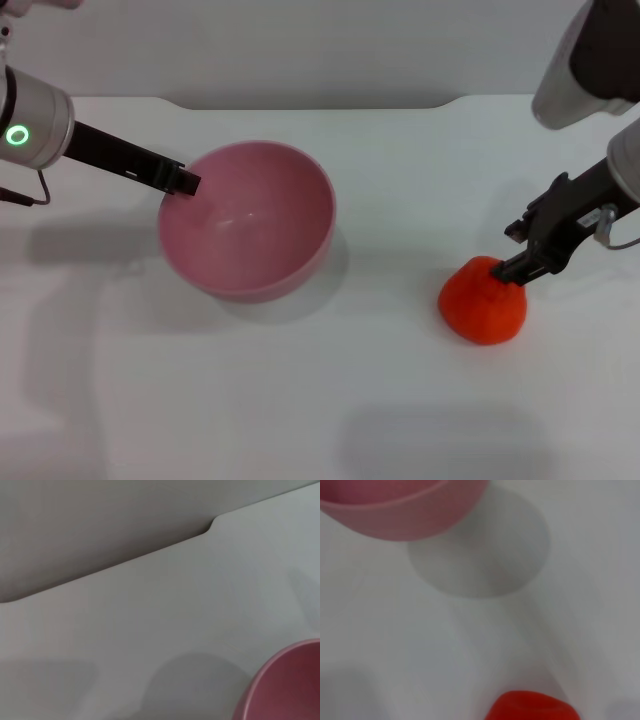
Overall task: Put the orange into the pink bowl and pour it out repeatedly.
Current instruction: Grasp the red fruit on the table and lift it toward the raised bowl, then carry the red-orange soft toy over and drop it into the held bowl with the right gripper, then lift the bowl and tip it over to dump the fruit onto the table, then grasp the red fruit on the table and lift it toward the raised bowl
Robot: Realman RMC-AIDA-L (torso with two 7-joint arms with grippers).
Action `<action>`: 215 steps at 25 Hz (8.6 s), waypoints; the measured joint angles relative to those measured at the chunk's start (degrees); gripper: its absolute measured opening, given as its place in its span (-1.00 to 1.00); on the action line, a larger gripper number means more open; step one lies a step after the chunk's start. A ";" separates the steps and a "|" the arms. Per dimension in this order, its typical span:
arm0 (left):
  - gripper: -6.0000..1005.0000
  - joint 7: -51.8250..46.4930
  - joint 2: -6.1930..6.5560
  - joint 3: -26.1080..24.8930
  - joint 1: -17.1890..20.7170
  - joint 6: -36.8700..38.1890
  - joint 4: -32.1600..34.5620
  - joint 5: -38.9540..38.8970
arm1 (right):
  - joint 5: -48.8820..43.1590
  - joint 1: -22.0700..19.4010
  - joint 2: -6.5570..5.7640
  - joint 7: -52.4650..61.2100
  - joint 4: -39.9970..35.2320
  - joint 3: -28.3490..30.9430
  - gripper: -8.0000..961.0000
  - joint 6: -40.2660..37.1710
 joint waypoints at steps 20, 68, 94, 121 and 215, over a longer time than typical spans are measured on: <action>-0.91 0.29 -0.06 0.18 -0.74 0.96 -0.15 0.17 | 3.36 1.39 -0.09 0.56 10.80 -0.70 -0.16 7.57; -0.91 1.14 -0.56 1.46 -1.38 1.00 -0.15 -0.73 | 22.42 1.78 0.07 4.20 -18.78 -11.78 -0.65 12.14; -0.91 5.37 -0.62 10.79 3.82 -18.28 -0.75 -10.23 | 51.04 -20.08 0.00 -11.03 -12.81 -6.71 -0.04 48.00; -0.91 28.31 -0.61 54.97 34.75 -92.29 12.86 -11.42 | 71.14 -22.36 0.15 -20.65 1.85 -0.82 -0.04 47.50; -0.91 7.89 4.81 -4.25 1.67 -12.50 -3.75 -8.42 | 24.01 13.63 0.27 -5.01 20.58 -5.12 0.00 13.40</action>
